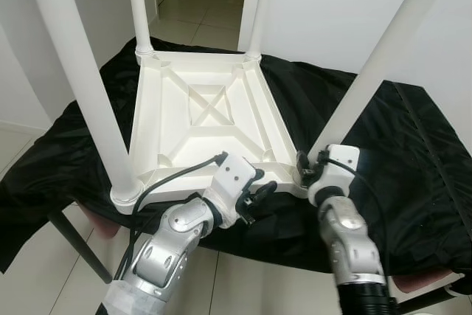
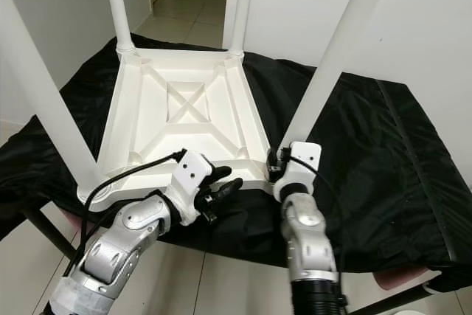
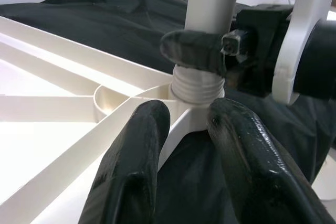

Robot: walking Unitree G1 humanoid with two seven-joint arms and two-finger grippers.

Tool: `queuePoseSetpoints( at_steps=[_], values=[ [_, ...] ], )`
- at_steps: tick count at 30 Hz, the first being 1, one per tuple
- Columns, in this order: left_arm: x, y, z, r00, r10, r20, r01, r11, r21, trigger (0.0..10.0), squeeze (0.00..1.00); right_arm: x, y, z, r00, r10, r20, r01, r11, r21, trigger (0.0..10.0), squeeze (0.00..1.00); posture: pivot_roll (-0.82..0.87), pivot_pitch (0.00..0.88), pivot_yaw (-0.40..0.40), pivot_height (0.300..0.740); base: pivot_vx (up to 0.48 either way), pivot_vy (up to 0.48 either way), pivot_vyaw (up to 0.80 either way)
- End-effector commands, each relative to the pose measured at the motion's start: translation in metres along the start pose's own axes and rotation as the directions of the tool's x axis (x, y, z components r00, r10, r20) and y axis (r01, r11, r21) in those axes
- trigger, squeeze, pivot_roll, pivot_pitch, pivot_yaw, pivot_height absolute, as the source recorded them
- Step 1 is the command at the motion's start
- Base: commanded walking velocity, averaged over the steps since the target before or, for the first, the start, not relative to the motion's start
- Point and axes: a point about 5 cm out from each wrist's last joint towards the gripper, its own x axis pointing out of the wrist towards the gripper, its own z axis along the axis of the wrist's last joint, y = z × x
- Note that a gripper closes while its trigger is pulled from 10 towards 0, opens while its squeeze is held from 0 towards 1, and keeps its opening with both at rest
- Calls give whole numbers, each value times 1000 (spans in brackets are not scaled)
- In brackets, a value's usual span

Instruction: Building children table

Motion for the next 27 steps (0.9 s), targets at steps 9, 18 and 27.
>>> queuePoseSetpoints(
  at_steps=[9,18,27],
  values=[
    [2,0,-1,1000,20,3,-20,1000,-1,10000,0,-6,-9,10,993,109,45,-111,992,55,10000,1000,-19,1,-117,740,0,0,0],
    [3,2,-1,1000,31,6,-31,1000,2,10000,0,-6,-37,6,948,317,30,-317,948,-13,10000,0,-13,0,-123,740,0,0,0],
    [1,4,-1,999,38,7,-38,999,8,10000,0,11,-48,6,855,518,-31,-518,846,-128,10000,0,-3,0,-123,740,0,0,0]
  ],
)
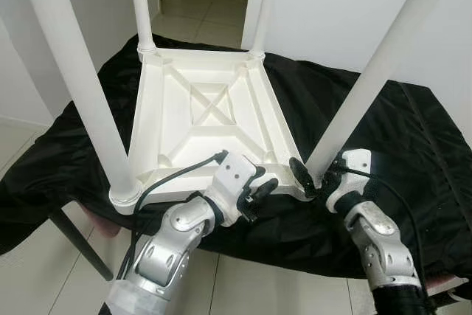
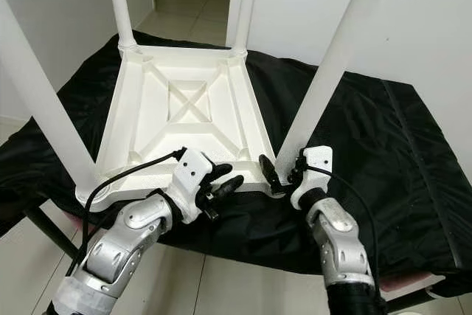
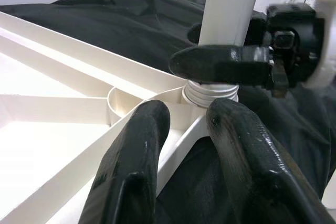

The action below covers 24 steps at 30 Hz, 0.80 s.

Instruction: Building children table

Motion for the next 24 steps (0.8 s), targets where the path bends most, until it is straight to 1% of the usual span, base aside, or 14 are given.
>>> queuePoseSetpoints(
  at_steps=[1,4,5,7,8,9,11,12,13,16,20,24],
  values=[
    [1,1,-1,1000,25,-8,-25,1000,9,10000,0,3,-1,0,999,44,-2,-44,999,-19,10000,0,-3,0,-123,740,0,0,0],
    [1,2,-1,1000,25,-7,-25,1000,10,10000,0,7,-2,1,997,74,-6,-75,997,-32,10000,0,0,0,-120,740,0,0,0],
    [1,2,-2,1000,25,-7,-25,1000,11,10000,0,11,-4,2,994,106,-13,-106,993,-49,10000,0,1,0,-118,740,0,0,0],
    [1,2,-2,1000,26,-7,-25,1000,12,10000,0,12,-4,2,994,112,-14,-113,992,-53,10000,0,1,0,-118,740,0,0,0],
    [1,2,-2,1000,26,-7,-26,1000,13,10000,0,14,-6,3,991,129,-22,-130,990,-61,9294,0,7,0,-124,740,0,0,0],
    [0,2,-1,1000,28,-7,-28,1000,13,10000,0,16,-8,3,988,152,-35,-154,986,-66,3490,0,7,0,-124,740,0,0,0],
    [0,2,-1,1000,28,-7,-28,1000,13,10000,0,16,-8,3,988,152,-35,-154,986,-66,3490,0,7,0,-124,740,0,0,0],
    [0,2,-1,1000,30,-7,-30,999,13,10000,0,17,-10,2,984,173,-47,-176,982,-70,1216,0,7,0,-124,740,0,0,0],
    [0,2,-1,999,32,-7,-32,999,12,10000,0,17,-11,1,980,191,-58,-195,978,-68,0,0,7,0,-124,740,0,0,0],
    [-1,2,-1,999,36,-6,-36,999,10,10000,0,15,-13,-2,974,215,-72,-219,974,-62,0,0,18,0,-130,740,0,0,0],
    [-2,2,-2,999,41,-8,-41,999,9,10000,0,10,-11,-7,966,246,-84,-250,968,-36,0,0,20,0,-134,740,0,0,0],
    [-2,2,-2,999,43,-10,-43,999,9,10000,0,7,-7,-8,968,239,-73,-241,970,-21,0,0,20,0,-135,740,0,0,0]
  ],
)
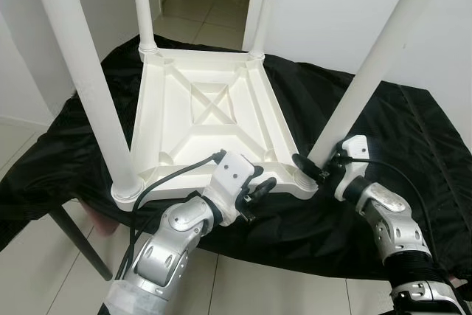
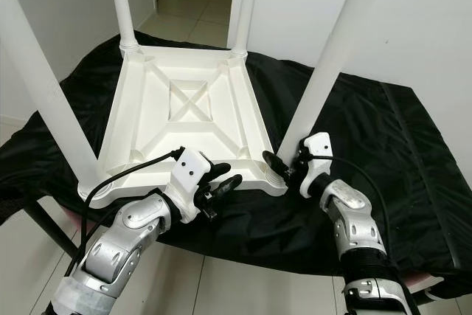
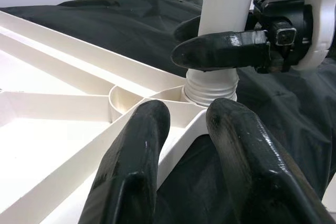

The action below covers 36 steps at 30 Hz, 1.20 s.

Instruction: Building children table

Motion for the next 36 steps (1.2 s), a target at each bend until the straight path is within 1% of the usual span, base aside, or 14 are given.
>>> queuePoseSetpoints(
  at_steps=[1,2,5,6,11,14,17,23,27,30,33,34,35,36],
  values=[
    [-1,1,-1,999,36,-9,-36,999,5,10000,0,0,9,-7,999,42,-26,-41,999,26,0,0,20,0,-135,740,0,0,0],
    [-1,1,-2,999,36,-10,-36,999,5,10000,0,0,16,-6,1000,3,-8,-2,999,42,6745,0,18,0,-134,740,0,0,0],
    [-2,1,-2,999,37,-10,-36,999,5,10000,0,0,18,-6,1000,-10,-3,10,999,43,6745,0,15,0,-132,740,0,0,0],
    [-2,1,-2,999,36,-11,-36,999,5,10000,0,1,20,-4,998,-55,19,54,997,59,10000,0,15,0,-132,740,0,0,0],
    [-1,1,-2,999,32,-10,-32,999,5,10000,0,5,27,1,984,-163,69,159,985,65,10000,0,10,0,-127,740,0,0,0],
    [-1,0,-2,1000,22,-11,-22,1000,6,10000,0,8,35,2,925,-378,44,373,923,98,10000,0,5,0,-121,740,0,0,0],
    [-1,0,-2,1000,19,-12,-18,1000,7,10000,0,7,37,-1,870,-493,1,491,866,92,10000,0,5,0,-121,740,0,0,0],
    [-1,0,-2,1000,18,-12,-18,1000,6,10000,0,7,39,-2,841,-541,-17,541,839,61,10000,0,0,0,-121,740,0,0,0],
    [0,-3,-2,1000,14,-10,-14,1000,0,10000,0,14,52,-6,706,-706,-54,708,702,84,10000,0,5,0,-125,740,0,0,0],
    [0,-2,-2,1000,15,-9,-15,1000,-2,10000,0,16,54,-6,694,-718,-52,719,688,94,10000,0,5,0,-125,740,0,0,0],
    [0,-3,-2,1000,18,-9,-18,1000,-3,10000,0,23,64,0,718,-695,-39,694,711,113,10000,0,7,0,-132,740,0,0,0],
    [0,-3,-3,1000,17,-9,-17,1000,-4,10000,0,24,66,1,737,-675,-37,673,727,139,10000,196,7,0,-132,740,0,0,0],
    [0,-3,-3,1000,16,-8,-16,1000,-4,10000,0,24,67,3,752,-658,-27,653,741,158,10000,1000,6,0,-133,740,0,0,0],
    [0,-3,-3,1000,16,-8,-16,1000,-4,10000,0,24,67,3,752,-658,-27,653,741,158,10000,1000,6,0,-133,740,0,0,0]
  ],
)
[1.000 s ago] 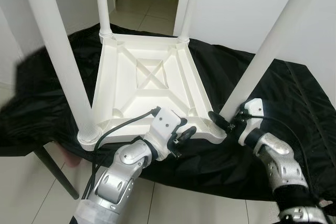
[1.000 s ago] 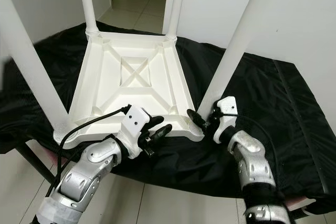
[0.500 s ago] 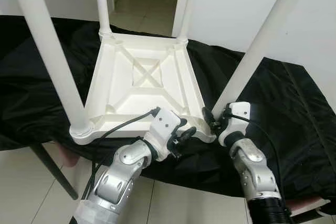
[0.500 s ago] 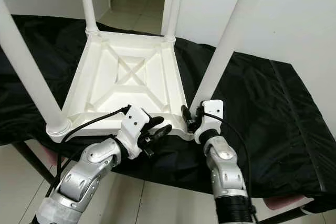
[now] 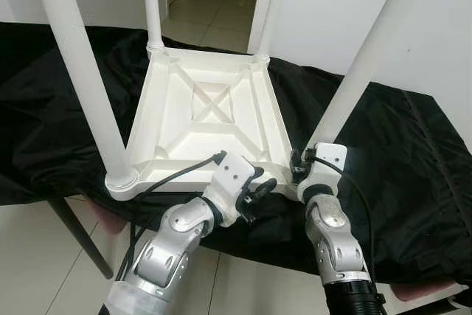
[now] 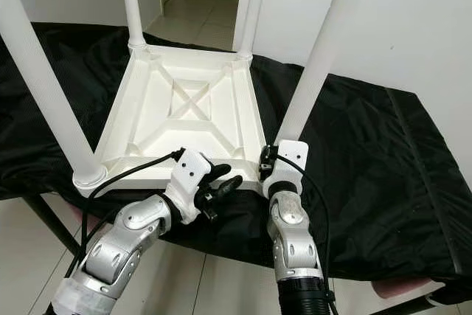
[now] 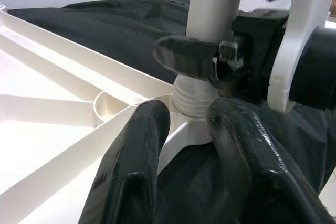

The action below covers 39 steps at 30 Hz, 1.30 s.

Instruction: Building children table

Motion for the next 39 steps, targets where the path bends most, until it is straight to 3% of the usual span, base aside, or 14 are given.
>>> queuePoseSetpoints(
  at_steps=[1,7,9,11,12,13,14,20,25,28,31,34,35,39],
  values=[
    [1,-2,-1,1000,17,-6,-17,1000,2,10000,0,-5,4,-3,999,35,-14,-34,999,38,10000,1000,6,0,-133,740,0,0,0],
    [3,-1,0,1000,18,-3,-18,1000,3,10000,0,-5,-1,1,995,95,6,-95,995,42,10000,1000,7,0,-133,740,0,0,0],
    [3,0,0,1000,20,-1,-20,1000,7,10000,0,-3,-11,2,969,245,-5,-245,969,21,10000,1000,8,0,-134,740,0,0,0],
    [3,0,0,1000,20,-1,-20,1000,7,10000,0,-3,-11,2,969,245,-5,-245,969,21,10000,1000,8,0,-134,740,0,0,0],
    [3,0,-1,1000,21,-1,-21,1000,8,10000,0,-3,-17,1,952,307,-18,-307,952,-2,10000,631,8,0,-134,740,0,0,0],
    [3,0,-1,1000,21,-1,-21,1000,8,10000,0,-3,-17,1,952,307,-18,-307,952,-2,10000,631,8,0,-134,740,0,0,0],
    [3,0,0,1000,21,-1,-21,1000,9,10000,0,-2,-23,0,931,364,-29,-365,931,-30,10000,0,8,0,-134,740,0,0,0],
    [3,1,0,1000,21,-1,-21,1000,13,10000,0,8,-49,-1,881,470,-61,-474,876,-91,10000,0,15,0,-134,740,0,0,0],
    [-1,3,-2,1000,24,-10,-24,1000,19,10000,0,16,-56,4,799,596,-81,-601,792,-104,10000,0,17,0,-126,740,0,0,0],
    [-1,4,-2,1000,24,-10,-24,1000,19,10000,0,16,-57,5,788,610,-85,-616,781,-105,10000,0,17,0,-126,740,0,0,0],
    [0,5,-1,1000,23,-11,-23,999,22,10000,0,25,-56,3,701,699,-143,-713,689,-130,10000,0,10,0,-115,740,0,0,0],
    [0,5,-1,1000,23,-11,-23,999,22,10000,0,28,-57,2,682,716,-151,-731,668,-135,10000,0,10,0,-115,740,0,0,0],
    [0,4,0,1000,24,-10,-24,999,23,10000,0,29,-57,0,673,719,-171,-739,660,-133,0,0,19,0,-123,740,0,0,0],
    [0,5,0,999,32,-9,-32,999,22,10000,0,30,-59,-4,662,723,-197,-749,650,-128,0,0,19,0,-123,740,0,0,0]
  ],
)
